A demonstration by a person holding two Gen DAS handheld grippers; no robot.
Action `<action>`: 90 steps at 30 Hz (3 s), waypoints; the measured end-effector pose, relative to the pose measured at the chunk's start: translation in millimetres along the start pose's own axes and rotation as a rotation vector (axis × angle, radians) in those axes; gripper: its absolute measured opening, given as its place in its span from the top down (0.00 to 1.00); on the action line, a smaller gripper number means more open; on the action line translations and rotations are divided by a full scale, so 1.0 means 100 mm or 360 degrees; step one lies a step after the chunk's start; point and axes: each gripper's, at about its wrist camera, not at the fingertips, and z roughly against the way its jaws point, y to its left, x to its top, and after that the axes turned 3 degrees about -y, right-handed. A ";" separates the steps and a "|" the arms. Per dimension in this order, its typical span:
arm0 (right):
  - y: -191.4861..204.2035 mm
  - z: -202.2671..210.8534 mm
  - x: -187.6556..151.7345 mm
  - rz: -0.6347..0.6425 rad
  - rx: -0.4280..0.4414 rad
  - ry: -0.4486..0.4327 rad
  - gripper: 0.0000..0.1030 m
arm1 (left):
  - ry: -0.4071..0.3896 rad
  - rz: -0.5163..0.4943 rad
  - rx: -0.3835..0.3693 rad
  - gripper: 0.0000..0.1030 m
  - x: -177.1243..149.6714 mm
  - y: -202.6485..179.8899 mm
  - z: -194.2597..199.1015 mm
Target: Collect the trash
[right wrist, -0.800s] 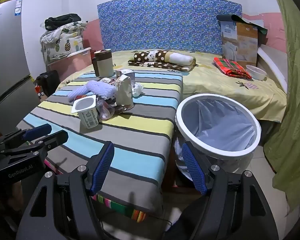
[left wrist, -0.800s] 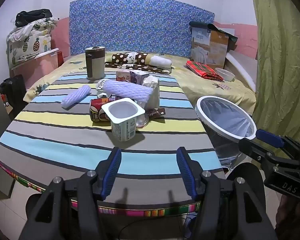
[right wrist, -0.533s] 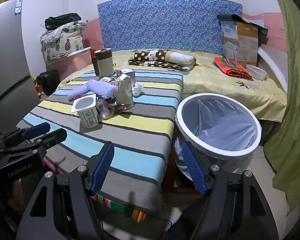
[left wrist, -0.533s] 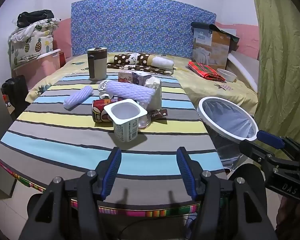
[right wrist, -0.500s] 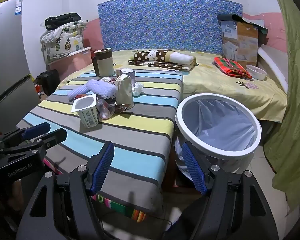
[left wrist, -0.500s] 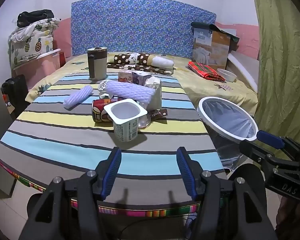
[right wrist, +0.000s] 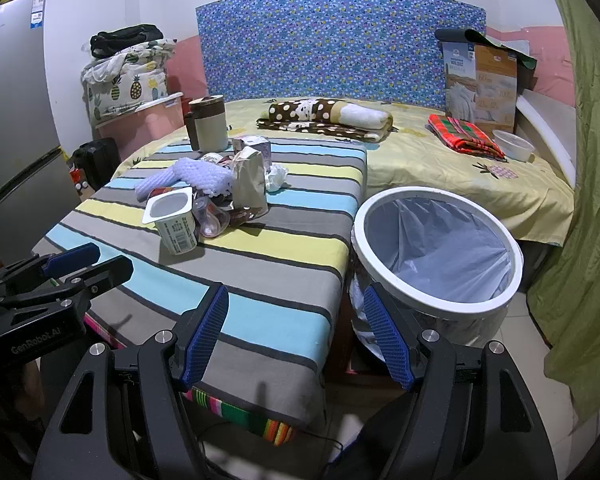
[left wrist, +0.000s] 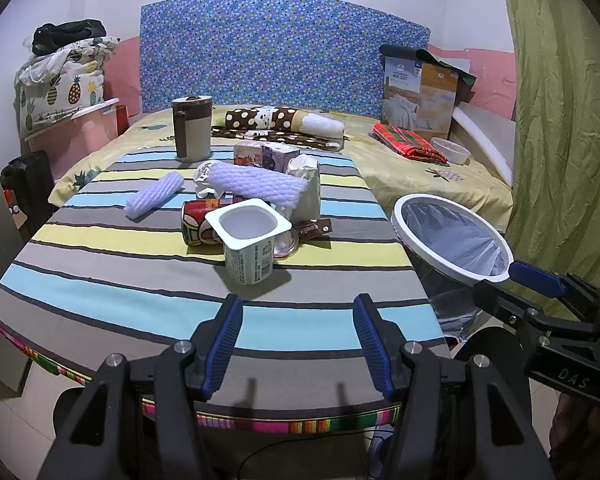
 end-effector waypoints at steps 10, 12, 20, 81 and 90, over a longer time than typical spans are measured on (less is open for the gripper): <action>0.01 0.01 0.00 0.0001 -0.0003 0.0003 0.31 | 0.0007 0.0003 -0.0011 0.42 0.00 0.01 -0.02; 0.01 0.01 0.01 -0.0001 -0.0001 0.0005 0.31 | 0.0009 0.0002 -0.0016 0.42 0.00 0.01 -0.02; 0.01 -0.02 0.00 0.0001 -0.0004 0.0007 0.31 | 0.0009 0.0001 -0.0015 0.42 0.00 0.01 -0.02; 0.01 -0.12 0.01 -0.0015 0.0022 0.0028 0.31 | 0.0055 0.0040 -0.0013 0.42 -0.03 0.10 -0.17; 0.00 -0.28 0.08 -0.0014 0.0091 0.0048 0.31 | 0.0027 0.0098 0.0046 0.42 0.11 0.30 -0.29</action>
